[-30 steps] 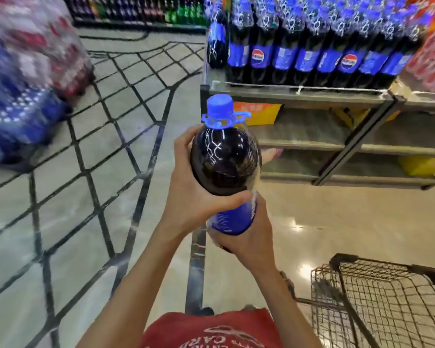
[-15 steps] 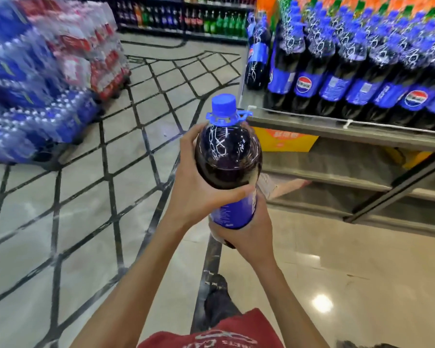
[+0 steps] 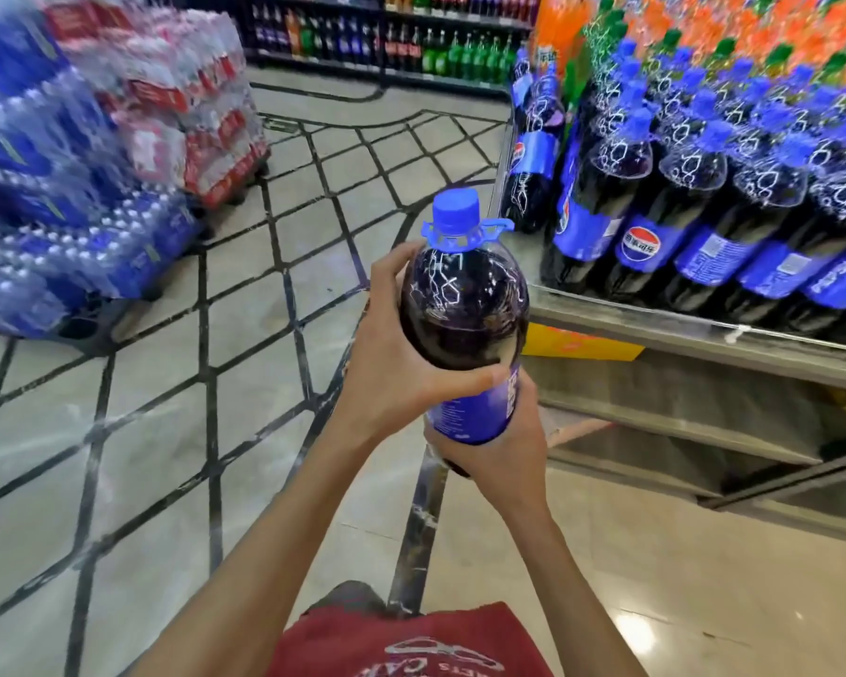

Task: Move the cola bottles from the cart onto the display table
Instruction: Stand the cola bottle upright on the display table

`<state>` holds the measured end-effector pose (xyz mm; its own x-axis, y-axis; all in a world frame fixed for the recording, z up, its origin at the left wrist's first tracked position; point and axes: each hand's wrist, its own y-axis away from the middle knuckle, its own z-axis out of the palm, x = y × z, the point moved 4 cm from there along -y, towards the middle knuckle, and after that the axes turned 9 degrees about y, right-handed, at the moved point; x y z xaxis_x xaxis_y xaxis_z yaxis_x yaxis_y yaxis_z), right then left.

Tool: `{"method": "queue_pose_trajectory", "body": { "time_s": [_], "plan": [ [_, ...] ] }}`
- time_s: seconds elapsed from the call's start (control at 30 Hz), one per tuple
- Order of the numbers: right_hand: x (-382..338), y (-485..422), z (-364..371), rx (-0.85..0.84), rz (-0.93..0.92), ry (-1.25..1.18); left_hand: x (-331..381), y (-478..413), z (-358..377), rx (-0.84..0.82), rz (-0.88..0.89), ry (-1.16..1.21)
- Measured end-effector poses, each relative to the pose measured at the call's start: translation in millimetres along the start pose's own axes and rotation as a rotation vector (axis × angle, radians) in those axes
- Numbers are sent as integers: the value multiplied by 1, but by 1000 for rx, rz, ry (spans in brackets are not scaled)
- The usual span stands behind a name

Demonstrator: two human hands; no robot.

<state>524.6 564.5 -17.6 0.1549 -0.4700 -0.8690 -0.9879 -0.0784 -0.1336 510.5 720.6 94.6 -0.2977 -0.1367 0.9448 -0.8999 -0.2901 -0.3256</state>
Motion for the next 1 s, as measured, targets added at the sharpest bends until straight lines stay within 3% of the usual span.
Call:
{"method": "queue_pose_trajectory", "body": {
  "time_s": [0.63,1.0],
  "plan": [
    [0,-204,80,236,176,38,-90,-245,-3,-319,-18,40],
    [13,-299,80,384,275,69,-131,-351,38,-464,-6,58]
  ]
}}
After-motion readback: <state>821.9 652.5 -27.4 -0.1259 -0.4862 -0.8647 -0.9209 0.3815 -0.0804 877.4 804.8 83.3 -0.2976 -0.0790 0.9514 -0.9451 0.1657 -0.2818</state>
